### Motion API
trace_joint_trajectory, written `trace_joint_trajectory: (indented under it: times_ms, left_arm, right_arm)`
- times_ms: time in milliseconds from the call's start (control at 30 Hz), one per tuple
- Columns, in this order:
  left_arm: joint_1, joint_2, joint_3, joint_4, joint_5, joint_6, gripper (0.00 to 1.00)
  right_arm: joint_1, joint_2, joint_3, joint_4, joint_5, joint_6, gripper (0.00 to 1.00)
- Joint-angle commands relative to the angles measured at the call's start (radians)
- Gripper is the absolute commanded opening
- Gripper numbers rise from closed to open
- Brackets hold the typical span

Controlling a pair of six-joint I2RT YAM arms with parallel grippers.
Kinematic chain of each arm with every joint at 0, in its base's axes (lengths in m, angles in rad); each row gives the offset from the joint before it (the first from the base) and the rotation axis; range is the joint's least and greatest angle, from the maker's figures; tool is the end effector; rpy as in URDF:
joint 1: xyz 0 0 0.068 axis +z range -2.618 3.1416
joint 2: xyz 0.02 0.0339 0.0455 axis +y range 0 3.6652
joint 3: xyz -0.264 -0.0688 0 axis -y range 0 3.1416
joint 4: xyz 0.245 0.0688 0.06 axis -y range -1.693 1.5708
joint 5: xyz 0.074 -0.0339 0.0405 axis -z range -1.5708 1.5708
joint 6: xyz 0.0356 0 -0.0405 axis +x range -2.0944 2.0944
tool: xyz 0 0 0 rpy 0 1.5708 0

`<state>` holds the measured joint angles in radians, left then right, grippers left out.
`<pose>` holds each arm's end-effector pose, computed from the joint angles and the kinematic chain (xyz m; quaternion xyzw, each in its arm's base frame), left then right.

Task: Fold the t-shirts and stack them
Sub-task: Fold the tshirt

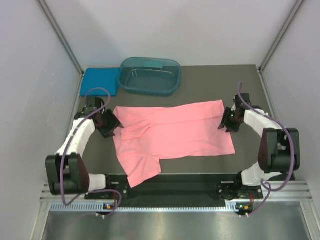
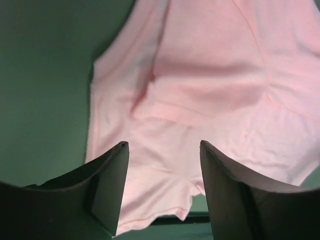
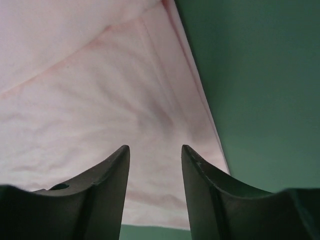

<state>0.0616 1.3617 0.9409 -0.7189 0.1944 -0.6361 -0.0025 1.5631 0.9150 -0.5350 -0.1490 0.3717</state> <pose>0.2588 0.0091 0.2275 -0.3128 0.9208 -0.1512 0.1773 0.2908 0.0046 0.1763 0.1679 0.9641 0.1071 0.1754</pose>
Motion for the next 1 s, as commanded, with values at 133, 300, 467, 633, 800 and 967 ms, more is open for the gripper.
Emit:
trace_joint_trajectory:
  times_ms: [133,300,467,633,800,967]
  left_arm:
    - [-0.327,-0.280,-0.186,-0.108,-0.098,-0.166,0.48]
    - [-0.576,-0.438,-0.290,-0.246,-0.170,-0.339,0.48]
    - [-0.762,-0.579,-0.395,-0.307,-0.185,-0.568,0.52]
    - [-0.931,-0.449,-0.399,-0.264,-0.262,-0.628,0.54]
    - [-1.052,-0.282,-0.350,-0.211,-0.312,-0.660,0.48]
    - [-1.068,-0.199,-0.359,-0.179,-0.290,-0.657,0.45]
  right_arm:
    - [0.151,-0.139,0.048,-0.132,0.040,-0.074,0.49]
    - [0.275,-0.164,0.004,-0.099,0.023,-0.070,0.50]
    - [0.349,-0.204,-0.054,-0.049,0.005,-0.022,0.50]
    - [0.384,-0.227,-0.120,-0.020,-0.001,-0.002,0.51]
    - [0.387,-0.248,-0.130,-0.040,0.000,-0.020,0.51]
    - [0.388,-0.258,-0.137,-0.045,0.005,-0.034,0.51]
